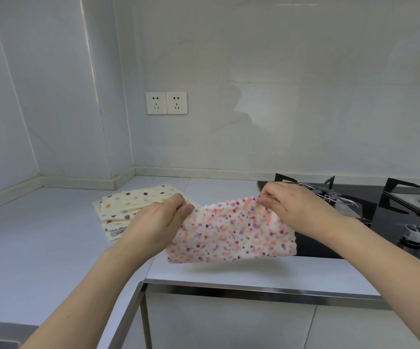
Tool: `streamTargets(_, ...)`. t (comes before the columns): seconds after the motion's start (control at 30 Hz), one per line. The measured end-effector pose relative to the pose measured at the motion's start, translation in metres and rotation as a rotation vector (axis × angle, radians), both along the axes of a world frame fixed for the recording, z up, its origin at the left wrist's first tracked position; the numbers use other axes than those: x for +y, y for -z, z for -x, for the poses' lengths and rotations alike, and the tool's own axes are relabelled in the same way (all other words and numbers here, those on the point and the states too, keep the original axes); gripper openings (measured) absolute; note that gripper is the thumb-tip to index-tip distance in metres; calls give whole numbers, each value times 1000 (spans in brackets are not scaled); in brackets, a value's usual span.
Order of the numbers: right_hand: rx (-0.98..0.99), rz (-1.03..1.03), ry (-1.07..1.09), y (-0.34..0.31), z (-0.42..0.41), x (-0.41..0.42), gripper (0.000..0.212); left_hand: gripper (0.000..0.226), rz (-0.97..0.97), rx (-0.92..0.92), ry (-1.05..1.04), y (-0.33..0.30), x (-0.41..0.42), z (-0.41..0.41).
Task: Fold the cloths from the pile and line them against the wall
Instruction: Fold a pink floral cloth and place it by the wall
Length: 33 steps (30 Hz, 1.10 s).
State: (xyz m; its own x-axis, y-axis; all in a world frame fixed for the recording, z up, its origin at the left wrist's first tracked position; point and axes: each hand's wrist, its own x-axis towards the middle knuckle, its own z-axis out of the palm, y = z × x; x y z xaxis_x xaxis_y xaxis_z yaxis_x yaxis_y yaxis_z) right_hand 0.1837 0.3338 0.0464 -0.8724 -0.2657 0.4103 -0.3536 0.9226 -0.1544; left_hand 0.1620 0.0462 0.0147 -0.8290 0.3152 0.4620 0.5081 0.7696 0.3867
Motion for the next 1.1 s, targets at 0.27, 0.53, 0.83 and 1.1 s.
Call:
streamTargets(0.27,-83,52,-12,6,-2,10,33,31,-7,-108,58,2,-2,0)
streamTargets(0.53,-257,9,66,10,1,20,26,18,-53,-130,106,4,-4,2)
streamTargets(0.83,-255,175,72,-3,-8,13,17,20,-212,-128,79,0,-3,6)
streamTargets(1.1,-221,329,43,-4,-9,15,9,25,-185,-169,34,2,-7,9)
